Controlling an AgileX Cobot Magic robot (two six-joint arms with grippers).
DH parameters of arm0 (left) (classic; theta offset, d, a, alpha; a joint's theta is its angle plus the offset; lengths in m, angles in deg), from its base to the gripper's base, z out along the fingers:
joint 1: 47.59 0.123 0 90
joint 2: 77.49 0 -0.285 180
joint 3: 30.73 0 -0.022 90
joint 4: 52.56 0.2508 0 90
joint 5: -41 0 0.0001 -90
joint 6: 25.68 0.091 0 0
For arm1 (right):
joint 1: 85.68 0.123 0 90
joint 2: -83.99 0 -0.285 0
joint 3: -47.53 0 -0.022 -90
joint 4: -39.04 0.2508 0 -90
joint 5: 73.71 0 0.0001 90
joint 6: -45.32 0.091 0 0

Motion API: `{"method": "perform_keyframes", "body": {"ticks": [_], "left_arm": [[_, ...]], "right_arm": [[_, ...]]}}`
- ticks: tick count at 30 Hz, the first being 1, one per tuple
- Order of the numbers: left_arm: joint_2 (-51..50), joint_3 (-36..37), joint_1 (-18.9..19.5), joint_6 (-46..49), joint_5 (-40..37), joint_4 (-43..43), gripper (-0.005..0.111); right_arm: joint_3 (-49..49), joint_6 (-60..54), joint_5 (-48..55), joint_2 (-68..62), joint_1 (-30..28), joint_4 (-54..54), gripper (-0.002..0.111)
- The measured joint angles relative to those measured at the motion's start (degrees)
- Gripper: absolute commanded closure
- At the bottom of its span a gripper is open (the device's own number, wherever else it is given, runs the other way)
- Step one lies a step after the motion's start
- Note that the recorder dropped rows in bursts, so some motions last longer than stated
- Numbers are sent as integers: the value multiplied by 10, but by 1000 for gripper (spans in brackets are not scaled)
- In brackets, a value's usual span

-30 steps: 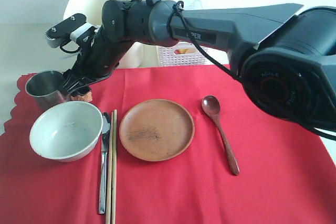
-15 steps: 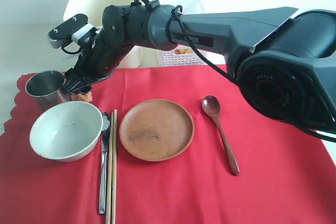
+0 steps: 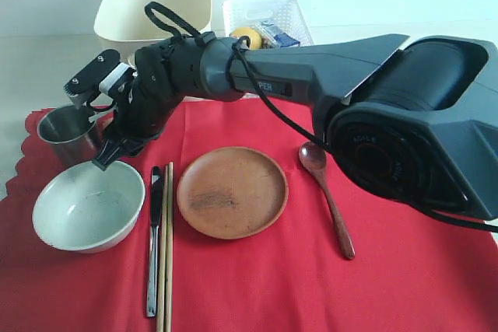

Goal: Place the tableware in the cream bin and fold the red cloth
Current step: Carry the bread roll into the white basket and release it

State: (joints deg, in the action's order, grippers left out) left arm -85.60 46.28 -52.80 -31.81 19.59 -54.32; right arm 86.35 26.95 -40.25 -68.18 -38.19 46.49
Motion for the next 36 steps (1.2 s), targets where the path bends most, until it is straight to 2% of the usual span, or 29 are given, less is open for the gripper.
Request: {"method": "perform_keyframes", "body": {"ticks": [3,5,24,30,36], "left_arm": [[0,0,0,0,0,0,107],[0,0,0,0,0,0,107],[0,0,0,0,0,0,107],[0,0,0,0,0,0,107],[0,0,0,0,0,0,107]], "right_arm": [[0,10,-1,0,0,-10,101],[0,17,0,0,0,-14,108],[0,31,141,144,-19,-44,108],[0,31,166,213,-50,-44,108],[0,31,184,264,-105,-44,108]]}}
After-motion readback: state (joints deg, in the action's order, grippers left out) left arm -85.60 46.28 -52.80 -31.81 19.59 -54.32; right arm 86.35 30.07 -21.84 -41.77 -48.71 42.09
